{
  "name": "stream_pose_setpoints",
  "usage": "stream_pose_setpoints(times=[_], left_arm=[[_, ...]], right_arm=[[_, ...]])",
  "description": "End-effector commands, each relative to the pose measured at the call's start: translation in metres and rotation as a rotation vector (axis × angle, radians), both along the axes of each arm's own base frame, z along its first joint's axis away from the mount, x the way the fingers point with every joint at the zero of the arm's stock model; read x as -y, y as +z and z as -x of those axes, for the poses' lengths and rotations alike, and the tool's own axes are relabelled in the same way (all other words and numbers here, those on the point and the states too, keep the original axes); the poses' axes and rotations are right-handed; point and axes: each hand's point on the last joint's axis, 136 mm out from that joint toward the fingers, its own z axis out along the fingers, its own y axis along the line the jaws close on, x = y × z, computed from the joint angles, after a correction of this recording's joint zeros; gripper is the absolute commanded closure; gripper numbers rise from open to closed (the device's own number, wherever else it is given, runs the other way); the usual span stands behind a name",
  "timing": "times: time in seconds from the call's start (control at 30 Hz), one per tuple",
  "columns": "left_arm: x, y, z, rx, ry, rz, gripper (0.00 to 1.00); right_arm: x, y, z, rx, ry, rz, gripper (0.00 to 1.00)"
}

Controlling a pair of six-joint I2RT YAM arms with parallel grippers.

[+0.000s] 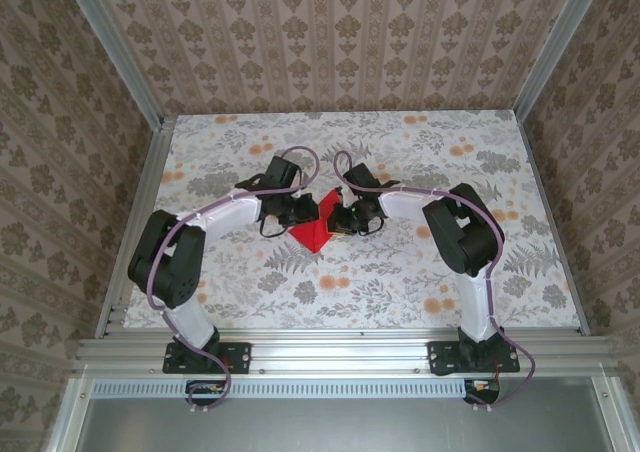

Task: Fold a paper plane with a square sheet of paper (pick it up from the middle)
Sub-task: Fold the triangle a second time at the center of the table.

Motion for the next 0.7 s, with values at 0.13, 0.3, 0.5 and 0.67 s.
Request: stream_pose_setpoints(times=[0.13,0.3,0.5,0.67], left_arm=[[0.010,-0.028,0.004,-0.090,-0.015,0.022,0.91],[0.008,-0.045,0.005,-0.133,-0.008,-0.005,0.92],[-0.007,-0.061,0.007,-0.151,0.034,-0.087,0.93],[-0.014,-0.072,0.012,-0.177,0.048,-0.120,0.92]], right_arm=[[0.013,-0.030,0.015,-0.081,0.001,0.099,0.87],[0.014,-0.032,0.016,-0.088,-0.001,0.106,0.87],[0.017,-0.035,0.016,-0.092,-0.005,0.122,0.87],[0.021,-0.039,0.017,-0.099,-0.008,0.144,0.87]])
